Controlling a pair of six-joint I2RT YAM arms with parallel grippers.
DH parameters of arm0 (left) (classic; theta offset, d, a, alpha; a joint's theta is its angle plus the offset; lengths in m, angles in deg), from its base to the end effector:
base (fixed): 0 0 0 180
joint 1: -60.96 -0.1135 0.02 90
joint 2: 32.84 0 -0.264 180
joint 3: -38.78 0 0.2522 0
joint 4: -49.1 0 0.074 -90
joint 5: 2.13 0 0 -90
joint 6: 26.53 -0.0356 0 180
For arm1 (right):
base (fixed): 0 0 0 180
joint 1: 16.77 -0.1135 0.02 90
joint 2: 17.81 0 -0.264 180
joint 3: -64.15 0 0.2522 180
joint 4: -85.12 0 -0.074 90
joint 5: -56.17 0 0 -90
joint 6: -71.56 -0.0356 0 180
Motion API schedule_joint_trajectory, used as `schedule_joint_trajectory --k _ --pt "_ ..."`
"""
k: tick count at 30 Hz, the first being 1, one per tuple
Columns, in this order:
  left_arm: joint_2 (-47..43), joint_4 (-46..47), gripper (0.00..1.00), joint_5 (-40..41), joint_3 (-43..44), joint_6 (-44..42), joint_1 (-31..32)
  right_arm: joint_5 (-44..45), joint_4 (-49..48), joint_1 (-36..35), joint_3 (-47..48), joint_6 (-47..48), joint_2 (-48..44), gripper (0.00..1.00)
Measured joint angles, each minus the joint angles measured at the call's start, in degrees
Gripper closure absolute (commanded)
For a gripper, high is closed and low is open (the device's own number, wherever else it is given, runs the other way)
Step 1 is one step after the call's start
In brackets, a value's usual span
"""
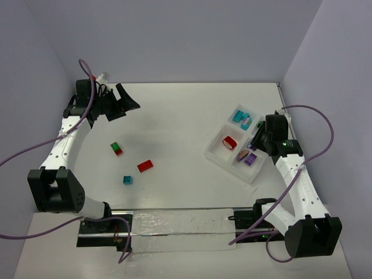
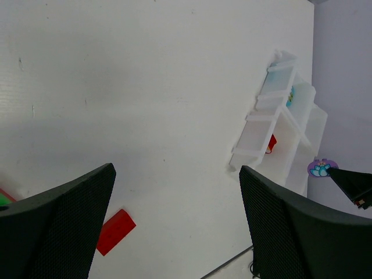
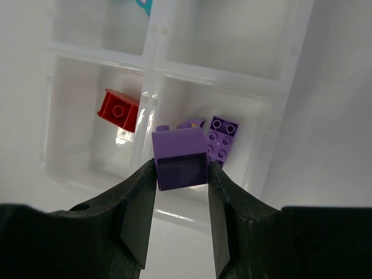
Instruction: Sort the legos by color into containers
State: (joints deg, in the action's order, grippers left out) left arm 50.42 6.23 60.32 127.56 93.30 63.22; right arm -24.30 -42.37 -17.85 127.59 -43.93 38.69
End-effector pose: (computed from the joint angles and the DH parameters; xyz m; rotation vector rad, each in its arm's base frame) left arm 0.3231 -0.0292 0.3359 -0.2710 2.2498 -0.8376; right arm 0.2011 -0.0021 0.2862 0.5753 2.2809 0.0299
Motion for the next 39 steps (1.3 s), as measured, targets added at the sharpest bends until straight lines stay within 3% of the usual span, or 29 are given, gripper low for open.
schedule_joint_trajectory --k 3,6,17,24,28,32,39 --pt "0.38 -1.59 0.06 0.58 0.03 -0.75 -0.01 -0.71 -0.23 0.00 -1.72 -1.28 0.42 0.37" --pt "0.85 -2.82 0.06 1.37 0.03 -1.17 -0.02 -1.13 -0.21 0.00 -2.85 -2.54 1.47 0.25" --pt "0.97 -5.29 0.08 6.13 0.03 -1.16 -0.02 -0.19 -0.73 -1.34 -1.00 -2.06 1.19 0.24" --pt "-0.32 -7.91 0.20 17.48 -3.15 -0.55 -0.02 2.39 -3.21 -16.94 9.97 -0.25 3.53 0.23" --pt "-1.95 -9.49 0.21 23.35 -7.78 -0.42 -0.02 2.18 -6.34 -23.65 13.36 -0.46 8.70 0.23" --pt "-5.23 -10.84 0.21 27.90 -13.09 -0.38 -0.02 0.14 -8.71 -27.20 14.09 -0.68 15.36 0.23" --pt "-4.36 -10.50 0.37 33.37 -17.06 0.55 -0.04 -1.51 -8.98 -27.98 16.34 -0.83 19.00 0.22"
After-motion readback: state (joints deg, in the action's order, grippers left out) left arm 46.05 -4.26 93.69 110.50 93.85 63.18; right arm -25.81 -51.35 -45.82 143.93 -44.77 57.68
